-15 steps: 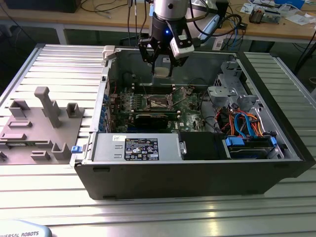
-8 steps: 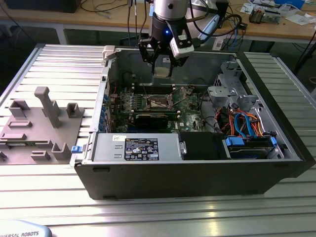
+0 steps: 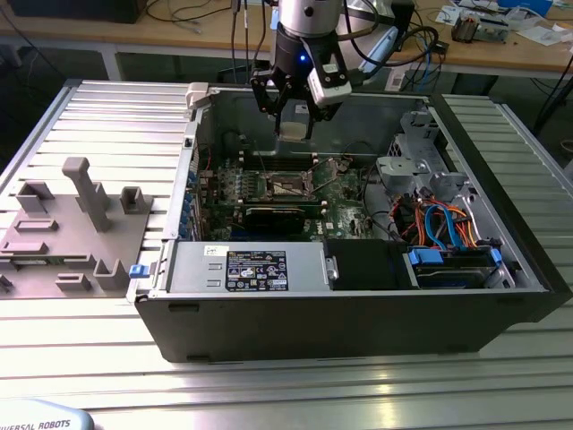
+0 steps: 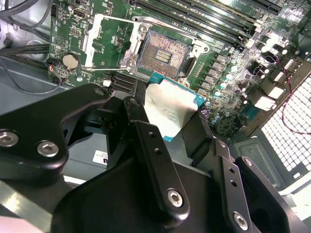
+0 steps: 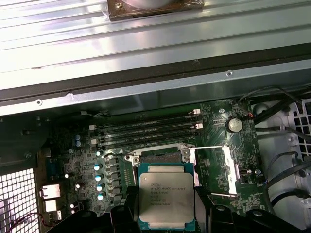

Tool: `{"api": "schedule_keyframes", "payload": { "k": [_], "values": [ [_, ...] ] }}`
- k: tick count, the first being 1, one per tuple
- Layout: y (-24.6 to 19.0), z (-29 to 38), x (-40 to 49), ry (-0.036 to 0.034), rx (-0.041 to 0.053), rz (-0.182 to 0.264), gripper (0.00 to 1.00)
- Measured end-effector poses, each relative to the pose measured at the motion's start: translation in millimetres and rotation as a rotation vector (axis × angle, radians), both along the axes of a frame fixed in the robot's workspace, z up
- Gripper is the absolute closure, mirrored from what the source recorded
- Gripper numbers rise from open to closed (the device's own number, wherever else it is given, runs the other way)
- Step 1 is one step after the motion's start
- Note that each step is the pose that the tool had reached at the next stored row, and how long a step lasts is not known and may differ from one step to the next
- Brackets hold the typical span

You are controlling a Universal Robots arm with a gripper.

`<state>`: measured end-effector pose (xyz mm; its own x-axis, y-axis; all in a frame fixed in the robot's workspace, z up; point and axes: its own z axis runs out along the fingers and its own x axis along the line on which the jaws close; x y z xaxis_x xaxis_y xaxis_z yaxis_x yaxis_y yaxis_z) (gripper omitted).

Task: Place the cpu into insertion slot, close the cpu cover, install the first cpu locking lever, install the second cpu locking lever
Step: 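Place the cpu into insertion slot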

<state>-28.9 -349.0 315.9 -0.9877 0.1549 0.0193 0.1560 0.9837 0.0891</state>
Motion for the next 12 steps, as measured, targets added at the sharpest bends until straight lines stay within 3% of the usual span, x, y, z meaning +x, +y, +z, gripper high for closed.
{"api": "schedule_keyframes", "payload": {
  "k": [12],
  "values": [
    [0.0, -0.5, 0.0, 0.0000, 0.0000, -0.021, 0.46]
  ]
}}
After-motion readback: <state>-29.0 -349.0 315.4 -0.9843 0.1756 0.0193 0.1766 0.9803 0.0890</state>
